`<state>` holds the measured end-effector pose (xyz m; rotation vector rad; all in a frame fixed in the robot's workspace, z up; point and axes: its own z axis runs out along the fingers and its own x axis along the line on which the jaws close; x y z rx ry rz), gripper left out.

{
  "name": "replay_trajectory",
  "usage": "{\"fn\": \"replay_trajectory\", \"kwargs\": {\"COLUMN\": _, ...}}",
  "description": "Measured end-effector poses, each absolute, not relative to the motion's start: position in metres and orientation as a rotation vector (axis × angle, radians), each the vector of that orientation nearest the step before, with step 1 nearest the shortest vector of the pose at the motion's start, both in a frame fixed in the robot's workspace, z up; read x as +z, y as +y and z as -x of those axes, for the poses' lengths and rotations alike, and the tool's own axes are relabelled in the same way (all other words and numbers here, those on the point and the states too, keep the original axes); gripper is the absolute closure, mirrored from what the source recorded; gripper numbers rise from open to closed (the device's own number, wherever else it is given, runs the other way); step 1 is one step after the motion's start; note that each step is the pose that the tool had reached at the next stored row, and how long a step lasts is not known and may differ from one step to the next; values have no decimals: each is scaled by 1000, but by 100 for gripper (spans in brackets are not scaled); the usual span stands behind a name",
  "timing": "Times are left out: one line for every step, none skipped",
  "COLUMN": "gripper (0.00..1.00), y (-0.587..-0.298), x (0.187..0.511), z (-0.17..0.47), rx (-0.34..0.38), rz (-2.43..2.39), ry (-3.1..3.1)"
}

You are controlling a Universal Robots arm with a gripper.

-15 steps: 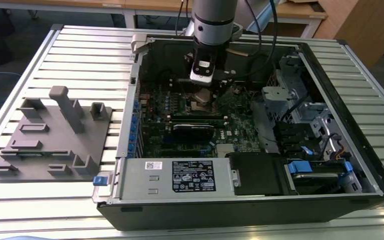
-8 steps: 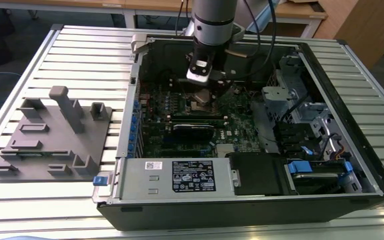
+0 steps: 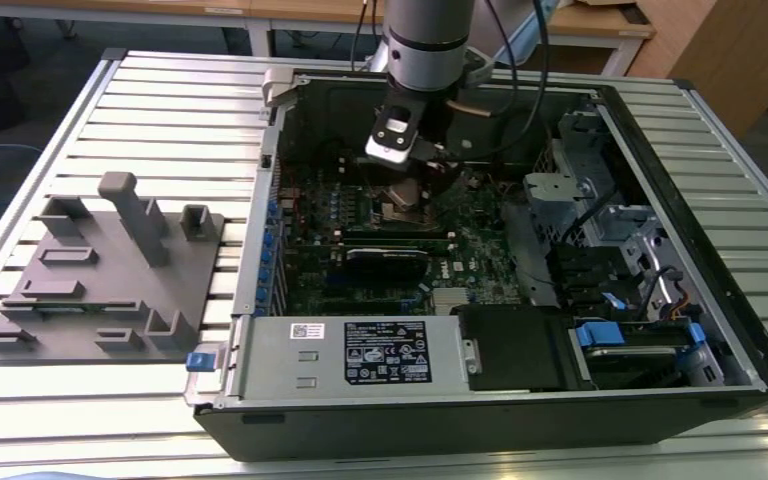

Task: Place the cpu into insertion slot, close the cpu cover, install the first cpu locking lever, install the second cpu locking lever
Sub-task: 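Place the cpu into insertion slot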

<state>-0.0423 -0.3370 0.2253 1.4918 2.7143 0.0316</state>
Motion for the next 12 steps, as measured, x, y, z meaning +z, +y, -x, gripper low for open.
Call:
{"fn": "replay_trajectory", "kwargs": {"gripper": 46, "y": -337, "x": 225, "z": 42, "rx": 31, "rz": -1509, "ry": 2705}}
{"fn": "replay_trajectory", "kwargs": {"gripper": 46, "y": -337, "x": 225, "z": 42, "rx": 31, "rz": -1526, "ry": 2695}}
{"fn": "replay_trajectory", "kwargs": {"gripper": 46, "y": -337, "x": 225, "z": 42, "rx": 30, "rz": -1542, "ry": 2686}}
{"fn": "replay_trajectory", "kwargs": {"gripper": 46, "y": -337, "x": 225, "z": 42, "rx": 30, "rz": -1558, "ry": 2676}}
{"fn": "replay_trajectory", "kwargs": {"gripper": 46, "y": -337, "x": 225, "z": 42, "rx": 29, "rz": -1574, "ry": 2667}}
{"fn": "replay_trajectory", "kwargs": {"gripper": 46, "y": -337, "x": 225, "z": 42, "rx": 29, "rz": -1589, "ry": 2658}}
{"fn": "replay_trajectory", "kwargs": {"gripper": 46, "y": -337, "x": 225, "z": 42, "rx": 29, "rz": -1605, "ry": 2648}}
{"fn": "replay_trajectory", "kwargs": {"gripper": 46, "y": -337, "x": 225, "z": 42, "rx": 28, "rz": -1619, "ry": 2639}}
{"fn": "replay_trajectory", "kwargs": {"gripper": 46, "y": -337, "x": 225, "z": 42, "rx": 28, "rz": -1630, "ry": 2632}}
{"fn": "replay_trajectory", "kwargs": {"gripper": 46, "y": -337, "x": 225, "z": 42, "rx": 28, "rz": -1636, "ry": 2629}}
{"fn": "replay_trajectory", "kwargs": {"gripper": 46, "y": -337, "x": 225, "z": 42, "rx": 28, "rz": -1638, "ry": 2628}}
{"fn": "replay_trajectory", "kwargs": {"gripper": 46, "y": -337, "x": 225, "z": 42, "rx": 28, "rz": -1638, "ry": 2628}}
